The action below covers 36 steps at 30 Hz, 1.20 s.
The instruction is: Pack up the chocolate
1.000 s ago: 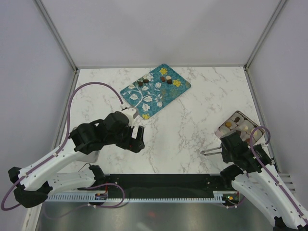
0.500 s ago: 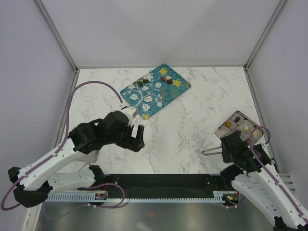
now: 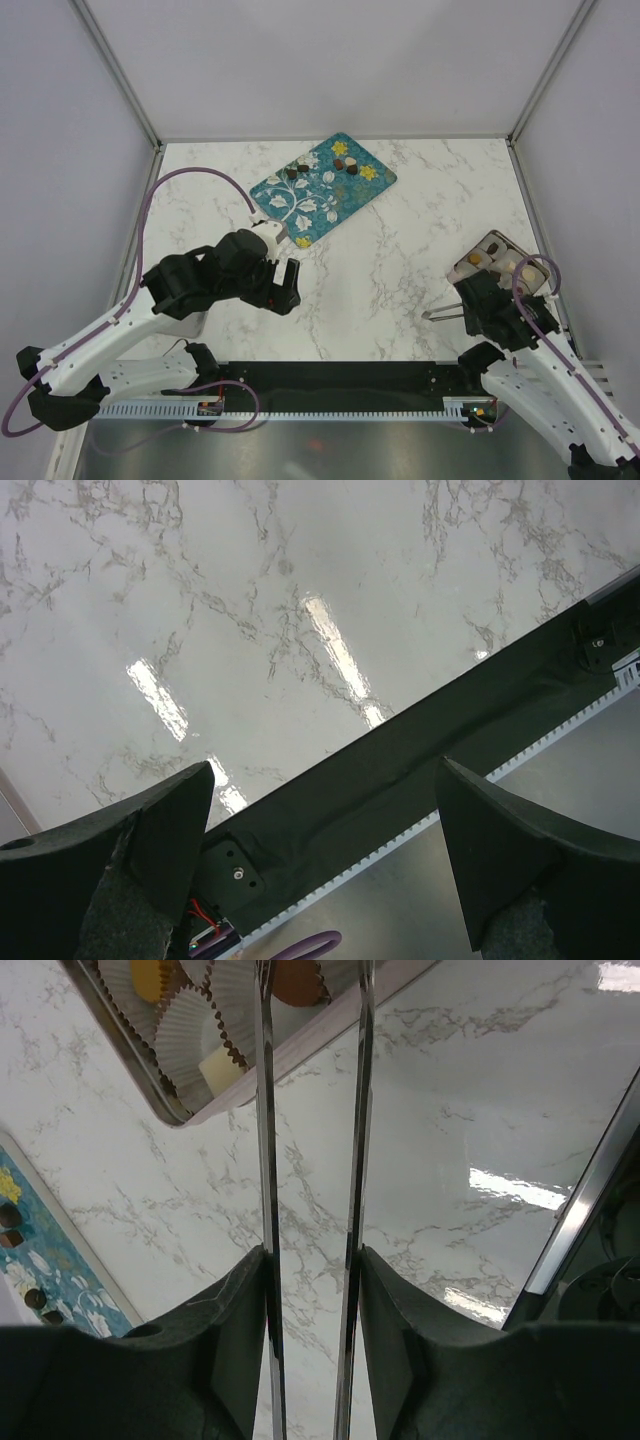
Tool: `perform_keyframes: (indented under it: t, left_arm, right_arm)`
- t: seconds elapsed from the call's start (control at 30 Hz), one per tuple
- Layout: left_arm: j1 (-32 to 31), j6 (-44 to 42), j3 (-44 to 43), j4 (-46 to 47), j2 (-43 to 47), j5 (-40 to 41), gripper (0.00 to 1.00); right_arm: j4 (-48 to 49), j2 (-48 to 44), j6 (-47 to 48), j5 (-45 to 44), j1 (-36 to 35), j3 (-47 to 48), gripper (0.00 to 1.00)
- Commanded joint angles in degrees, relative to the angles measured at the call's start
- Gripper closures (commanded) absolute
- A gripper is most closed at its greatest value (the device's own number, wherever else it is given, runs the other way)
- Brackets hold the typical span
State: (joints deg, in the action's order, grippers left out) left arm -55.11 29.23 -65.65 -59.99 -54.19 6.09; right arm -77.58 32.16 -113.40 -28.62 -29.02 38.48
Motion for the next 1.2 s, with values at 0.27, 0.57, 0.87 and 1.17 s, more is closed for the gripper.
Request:
perform_keyframes:
  t: [0.27,0.57,0.87,1.17]
  left_arm:
    - [-0.3,-0.8,-4.0,-0.2,1.1,2.3,0.01]
    - [-0.3,-2.9,-13.4,0.3,-0.6,11.3,0.0]
    - [7.5,-0.8,-24.8,2.9,-14.2,10.7,0.0]
    - [22.0,3.9,-18.8,8.1,-14.9,2.3,0.01]
  right_arm:
    - [-6.1,25.3,6.0,-13.8,0.2,29.8,0.54]
    - [2.3,48.4,47.6,-9.5,-0.3,50.9,0.54]
    - [25.4,57.9,78.7,10.8,-0.3,45.4,0.54]
    - [42.6,63.4,88.3,16.1,-0.3,30.8,0.52]
